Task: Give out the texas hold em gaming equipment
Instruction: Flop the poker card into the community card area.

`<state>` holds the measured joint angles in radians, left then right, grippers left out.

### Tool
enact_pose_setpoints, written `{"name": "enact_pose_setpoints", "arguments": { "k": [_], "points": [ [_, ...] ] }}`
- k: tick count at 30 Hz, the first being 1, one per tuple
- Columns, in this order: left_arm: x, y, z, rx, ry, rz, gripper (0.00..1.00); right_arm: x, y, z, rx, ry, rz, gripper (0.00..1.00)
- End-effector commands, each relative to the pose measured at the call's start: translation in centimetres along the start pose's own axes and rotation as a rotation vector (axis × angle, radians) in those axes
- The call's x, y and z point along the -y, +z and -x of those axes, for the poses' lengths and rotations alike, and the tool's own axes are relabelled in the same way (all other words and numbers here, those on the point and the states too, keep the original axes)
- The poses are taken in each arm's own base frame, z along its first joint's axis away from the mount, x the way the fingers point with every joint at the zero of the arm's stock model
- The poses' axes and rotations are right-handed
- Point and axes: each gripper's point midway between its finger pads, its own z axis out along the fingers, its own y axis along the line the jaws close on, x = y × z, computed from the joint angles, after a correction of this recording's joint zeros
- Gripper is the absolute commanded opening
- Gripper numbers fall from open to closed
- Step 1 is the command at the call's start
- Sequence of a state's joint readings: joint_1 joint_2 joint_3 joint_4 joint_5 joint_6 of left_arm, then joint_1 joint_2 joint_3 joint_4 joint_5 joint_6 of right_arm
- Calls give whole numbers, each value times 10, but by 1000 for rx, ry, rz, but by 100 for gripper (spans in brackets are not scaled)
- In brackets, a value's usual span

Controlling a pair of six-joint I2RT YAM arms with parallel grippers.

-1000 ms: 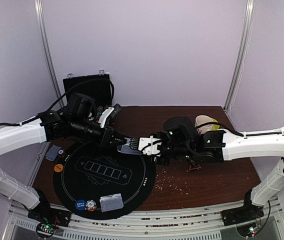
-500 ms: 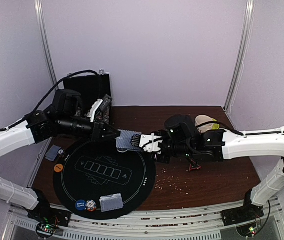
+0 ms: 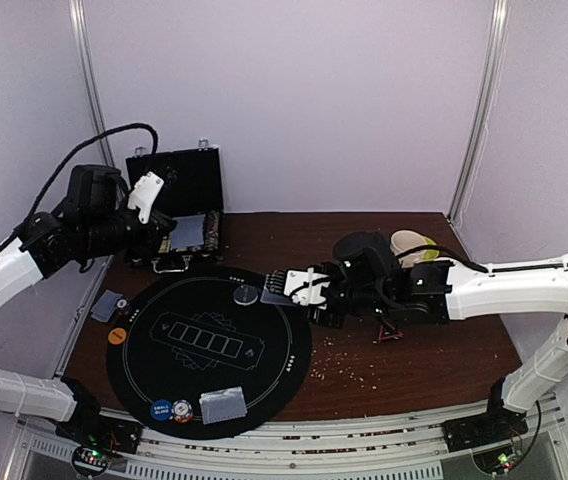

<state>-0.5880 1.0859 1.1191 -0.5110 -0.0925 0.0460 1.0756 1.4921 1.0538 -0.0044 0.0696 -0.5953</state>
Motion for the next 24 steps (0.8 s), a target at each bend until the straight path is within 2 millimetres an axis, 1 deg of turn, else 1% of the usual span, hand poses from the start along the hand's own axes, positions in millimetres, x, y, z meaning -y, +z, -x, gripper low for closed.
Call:
{"name": "enact_pose_setpoints", "arguments": {
  "k": [1,3,5,6,8,9,12,16,19,21,24],
  "points": [
    [-41,0,-51,-158,484,253,0,10,-15,15,71,21,-26,47],
    [-39,8,-74,-199,678,251,0,10,-18,16,83,13,-25,47],
    [-31,18,-103,-239,882,210,0,11,-20,18,90,11,-25,47],
    [-28,24,-120,-257,944,191,0,11,-21,19,92,10,-24,47],
    [-32,32,-127,-253,976,184,0,11,-23,20,97,11,-22,47],
    [-33,35,-127,-239,968,182,0,11,-24,21,102,11,-18,47],
    [-28,46,-130,-191,1004,155,0,11,-26,22,111,13,-17,47],
    [-20,62,-153,-200,1126,122,0,11,-27,24,121,14,-15,48],
    [-22,70,-162,-206,1163,106,0,9,-28,23,123,14,-11,47],
    [-11,75,-179,-222,1172,23,0,8,-29,22,128,12,-10,48],
    [3,75,-219,-276,1177,-76,0,7,-28,22,129,11,-5,48]
  ]
}}
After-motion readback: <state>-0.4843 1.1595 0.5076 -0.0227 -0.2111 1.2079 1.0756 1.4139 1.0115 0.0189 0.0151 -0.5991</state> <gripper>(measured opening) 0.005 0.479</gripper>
